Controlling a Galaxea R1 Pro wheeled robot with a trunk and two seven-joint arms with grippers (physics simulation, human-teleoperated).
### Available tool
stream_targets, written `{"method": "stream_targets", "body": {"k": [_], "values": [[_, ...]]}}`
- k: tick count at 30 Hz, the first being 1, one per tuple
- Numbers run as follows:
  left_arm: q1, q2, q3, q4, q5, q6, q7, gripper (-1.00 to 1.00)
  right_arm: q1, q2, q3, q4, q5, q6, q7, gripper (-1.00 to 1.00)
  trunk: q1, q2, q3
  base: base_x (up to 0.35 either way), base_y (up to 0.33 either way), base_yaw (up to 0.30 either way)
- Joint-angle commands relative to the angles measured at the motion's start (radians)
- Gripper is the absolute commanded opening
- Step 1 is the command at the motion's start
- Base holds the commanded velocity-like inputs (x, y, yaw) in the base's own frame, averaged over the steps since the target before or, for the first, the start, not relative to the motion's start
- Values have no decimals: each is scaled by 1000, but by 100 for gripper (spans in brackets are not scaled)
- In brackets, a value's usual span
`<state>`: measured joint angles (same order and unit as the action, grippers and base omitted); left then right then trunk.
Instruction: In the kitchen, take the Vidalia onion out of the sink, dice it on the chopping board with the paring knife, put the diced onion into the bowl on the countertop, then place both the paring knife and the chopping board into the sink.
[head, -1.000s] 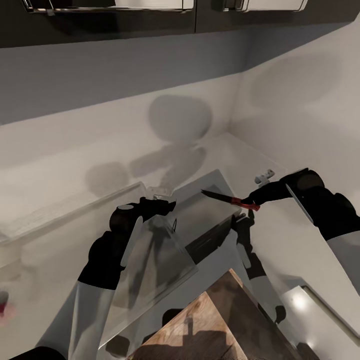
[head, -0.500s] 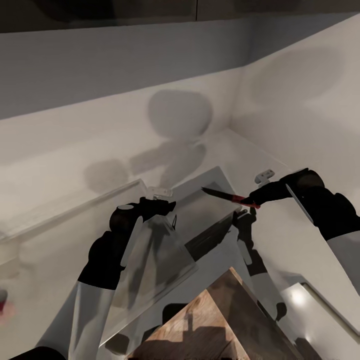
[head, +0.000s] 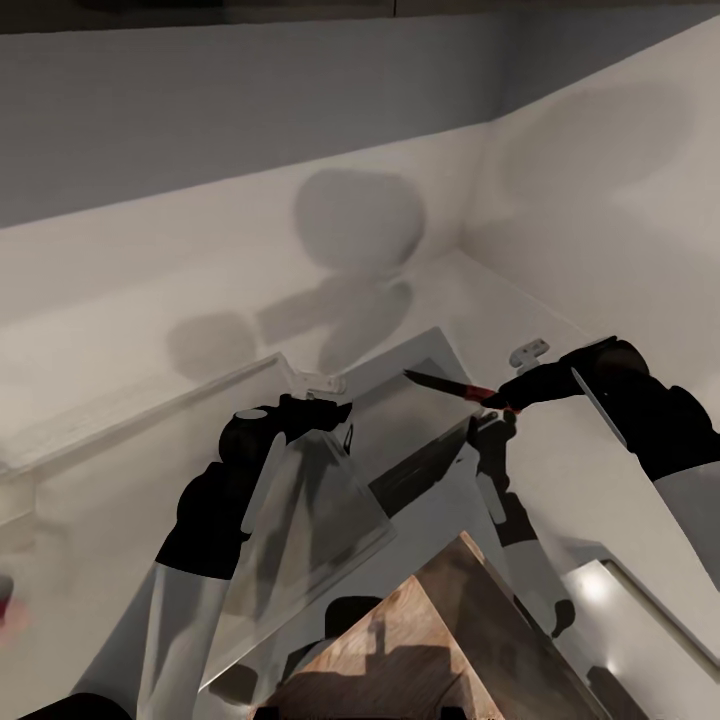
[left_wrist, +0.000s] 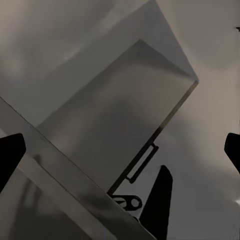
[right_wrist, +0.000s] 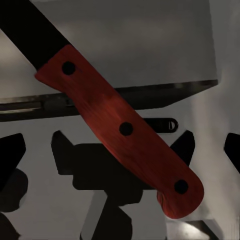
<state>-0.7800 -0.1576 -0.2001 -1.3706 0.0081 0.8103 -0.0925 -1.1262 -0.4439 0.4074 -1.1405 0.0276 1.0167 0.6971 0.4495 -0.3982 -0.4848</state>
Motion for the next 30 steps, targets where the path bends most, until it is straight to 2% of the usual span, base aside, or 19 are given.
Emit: {"method": "stream_targets", "body": {"k": [1,20,30], "values": [[-1,0,1,-1,0,5,-3,100,-1,-1,2,-1,3,3,4,100,1,-2,-3,0,0,0],[-1,0,1,-4,0,6,-2,100,-1,-1,2,-1,3,3,4,100,1,-2,-23,0,0,0],[-1,3,1,-126,0,7,-2,100,1,0,3,0,2,3,5,100,1,-2,-28,0,0,0]]}}
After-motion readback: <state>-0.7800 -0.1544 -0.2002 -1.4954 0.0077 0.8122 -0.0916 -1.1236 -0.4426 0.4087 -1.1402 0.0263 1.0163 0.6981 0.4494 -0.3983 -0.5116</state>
